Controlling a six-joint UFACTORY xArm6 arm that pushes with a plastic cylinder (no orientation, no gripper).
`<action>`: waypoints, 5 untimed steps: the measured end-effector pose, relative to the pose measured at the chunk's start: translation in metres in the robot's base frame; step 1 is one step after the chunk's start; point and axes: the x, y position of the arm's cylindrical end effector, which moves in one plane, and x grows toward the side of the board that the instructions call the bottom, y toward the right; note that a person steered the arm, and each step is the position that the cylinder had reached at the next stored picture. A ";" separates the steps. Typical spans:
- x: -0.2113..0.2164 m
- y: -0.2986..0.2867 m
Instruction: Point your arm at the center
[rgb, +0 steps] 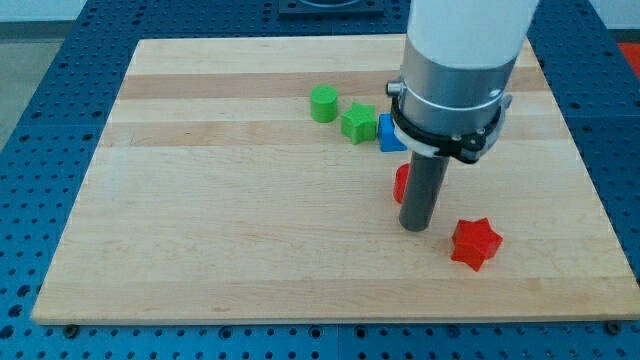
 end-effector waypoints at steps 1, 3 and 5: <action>-0.021 -0.001; -0.041 -0.002; -0.041 0.035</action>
